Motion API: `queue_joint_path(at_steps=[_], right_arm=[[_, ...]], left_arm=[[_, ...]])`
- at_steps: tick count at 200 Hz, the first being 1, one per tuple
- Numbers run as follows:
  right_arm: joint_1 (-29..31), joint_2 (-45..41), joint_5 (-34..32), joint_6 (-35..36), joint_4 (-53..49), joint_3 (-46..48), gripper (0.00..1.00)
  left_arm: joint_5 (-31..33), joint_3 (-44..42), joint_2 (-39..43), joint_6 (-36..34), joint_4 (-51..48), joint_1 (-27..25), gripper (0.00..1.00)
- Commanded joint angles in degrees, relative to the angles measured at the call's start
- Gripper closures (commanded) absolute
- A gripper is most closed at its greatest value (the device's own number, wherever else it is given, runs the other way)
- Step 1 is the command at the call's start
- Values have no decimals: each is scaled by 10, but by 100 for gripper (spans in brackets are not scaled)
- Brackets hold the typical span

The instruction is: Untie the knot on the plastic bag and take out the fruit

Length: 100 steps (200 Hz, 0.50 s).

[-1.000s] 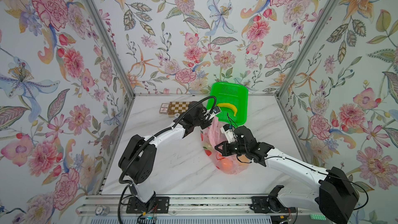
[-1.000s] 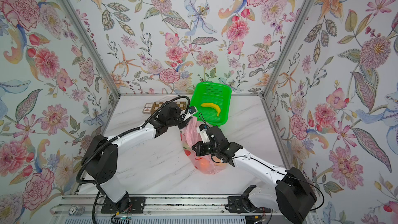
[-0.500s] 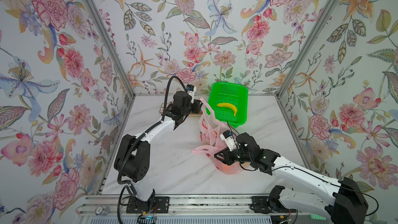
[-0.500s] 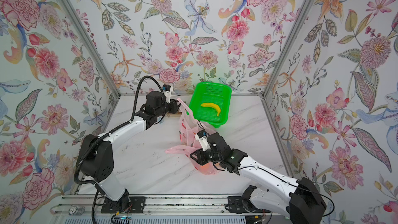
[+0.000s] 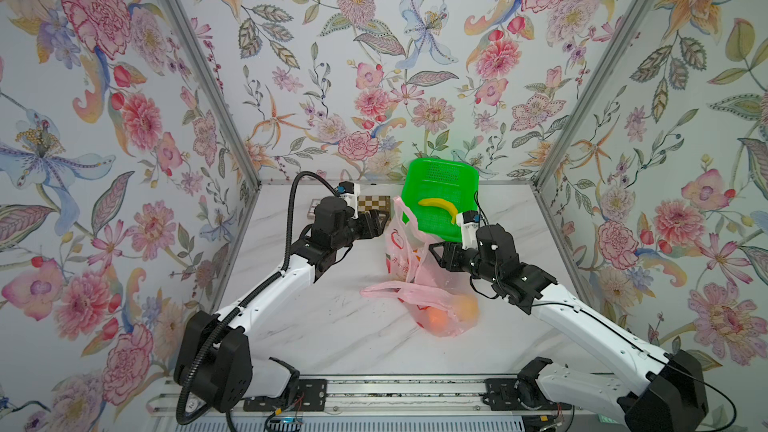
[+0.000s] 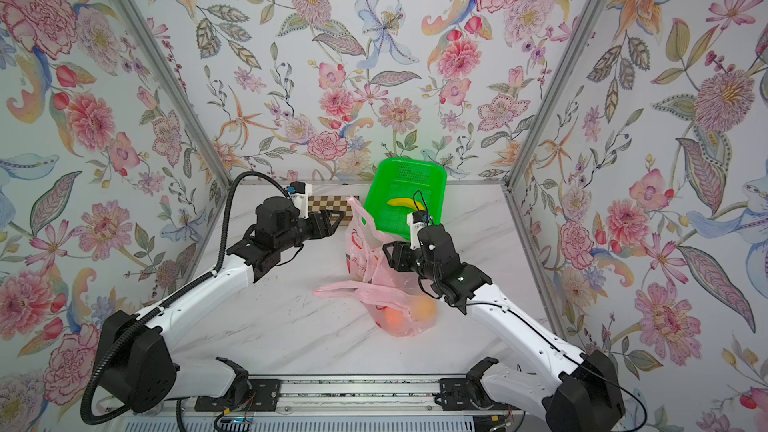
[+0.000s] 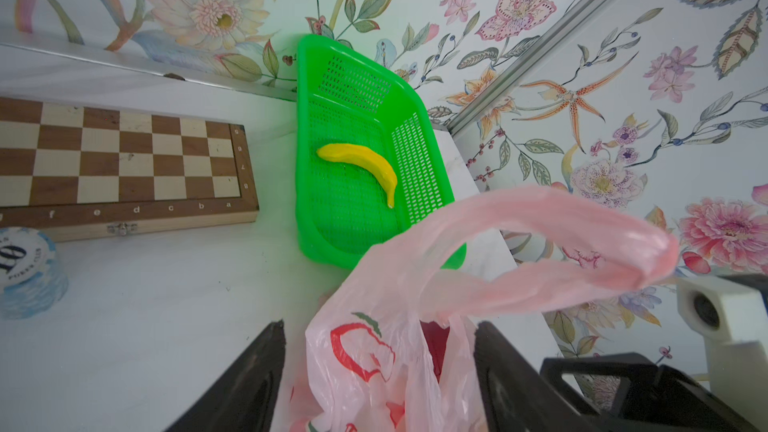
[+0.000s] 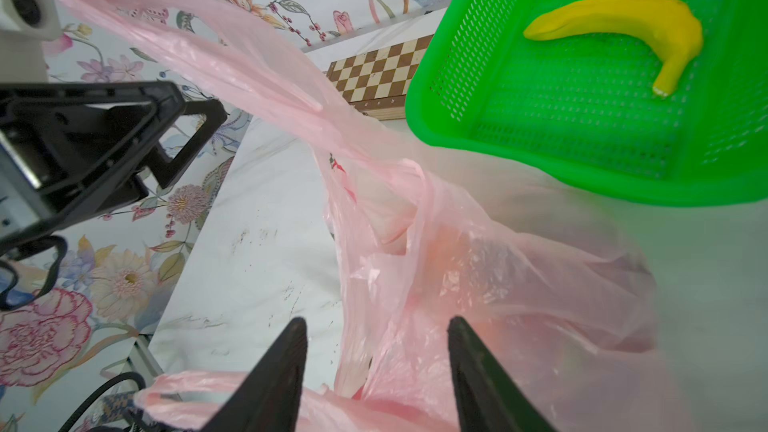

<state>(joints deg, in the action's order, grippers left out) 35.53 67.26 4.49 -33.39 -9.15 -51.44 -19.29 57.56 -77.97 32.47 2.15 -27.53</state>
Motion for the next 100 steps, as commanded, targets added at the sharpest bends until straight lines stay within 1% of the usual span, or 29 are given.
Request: queue_joint_path(at_steps=[1, 25, 44, 64, 87, 97, 100], right_arm=[[1, 46, -53, 4, -35, -39, 39], [2, 87, -71, 15, -44, -60, 35], [1, 112, -53, 19, -42, -68, 34], [2, 131, -22, 18, -36, -75, 35], [2, 145, -17, 1, -31, -75, 37], [5, 151, -11, -5, -24, -71, 38], [5, 153, -11, -6, -24, -71, 38]], left_arm=[[-9, -11, 14, 12, -55, -21, 24], [-13, 1, -2, 8, -72, -52, 21], [-22, 19, -32, 6, -78, -75, 19], [-21, 49, -73, -1, -100, -93, 19], [-16, 64, -108, 6, -105, -102, 19], [-19, 66, -112, 8, -101, -102, 19], [-20, 66, -129, 9, -99, -102, 19]])
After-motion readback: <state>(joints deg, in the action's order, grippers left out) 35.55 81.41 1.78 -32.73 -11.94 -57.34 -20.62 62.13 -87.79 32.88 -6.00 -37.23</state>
